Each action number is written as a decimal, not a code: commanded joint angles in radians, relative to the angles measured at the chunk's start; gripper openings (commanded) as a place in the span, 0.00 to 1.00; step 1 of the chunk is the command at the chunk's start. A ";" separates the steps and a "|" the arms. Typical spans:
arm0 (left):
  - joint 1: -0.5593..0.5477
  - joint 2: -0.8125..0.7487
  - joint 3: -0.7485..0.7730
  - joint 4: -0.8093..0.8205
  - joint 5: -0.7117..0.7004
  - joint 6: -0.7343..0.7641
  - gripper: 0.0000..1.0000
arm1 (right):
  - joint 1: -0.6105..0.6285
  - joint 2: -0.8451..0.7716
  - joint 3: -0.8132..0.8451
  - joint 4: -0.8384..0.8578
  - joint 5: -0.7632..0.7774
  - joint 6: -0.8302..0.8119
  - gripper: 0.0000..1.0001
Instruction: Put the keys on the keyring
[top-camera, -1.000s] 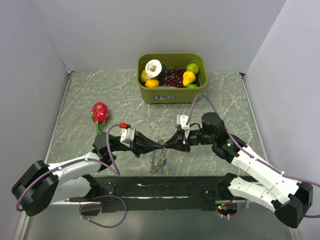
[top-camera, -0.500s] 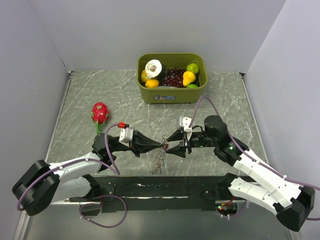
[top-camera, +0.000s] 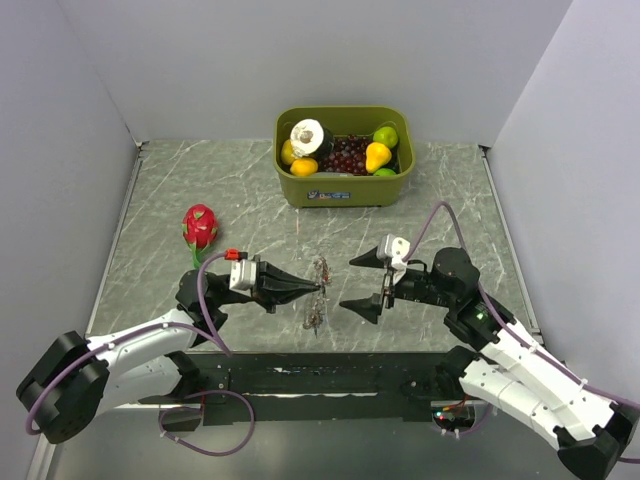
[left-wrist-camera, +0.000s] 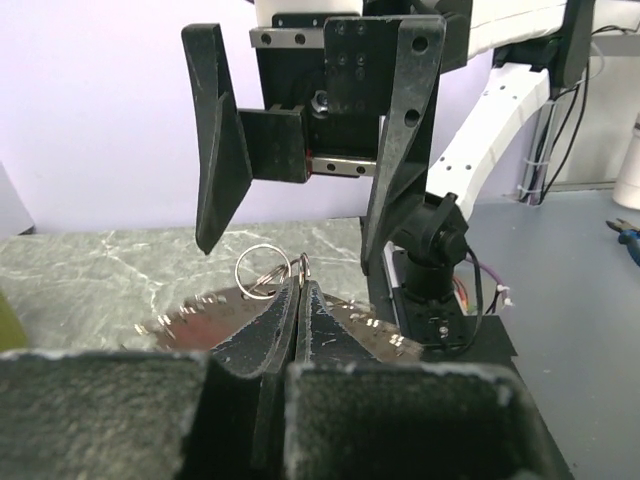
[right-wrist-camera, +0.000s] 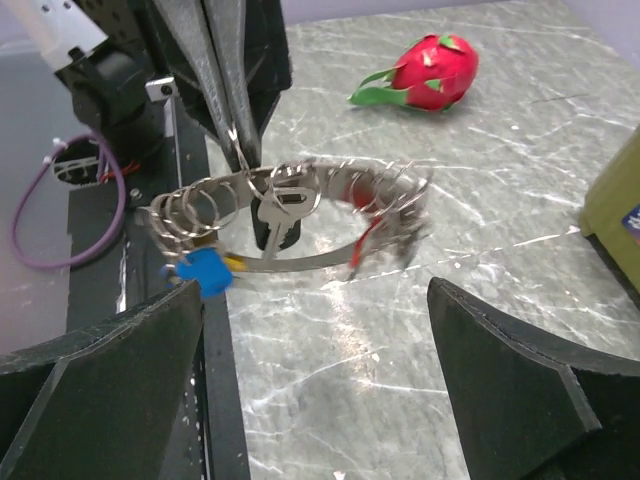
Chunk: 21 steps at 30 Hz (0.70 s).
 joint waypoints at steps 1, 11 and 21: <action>0.007 -0.027 0.000 0.053 -0.021 0.030 0.01 | -0.011 0.003 0.004 0.061 0.031 0.023 1.00; 0.019 0.133 0.112 -0.176 -0.072 0.136 0.01 | -0.025 0.042 -0.021 0.078 0.037 0.046 1.00; 0.130 0.593 0.348 0.103 -0.118 -0.025 0.01 | -0.043 0.051 -0.029 0.057 0.081 0.058 1.00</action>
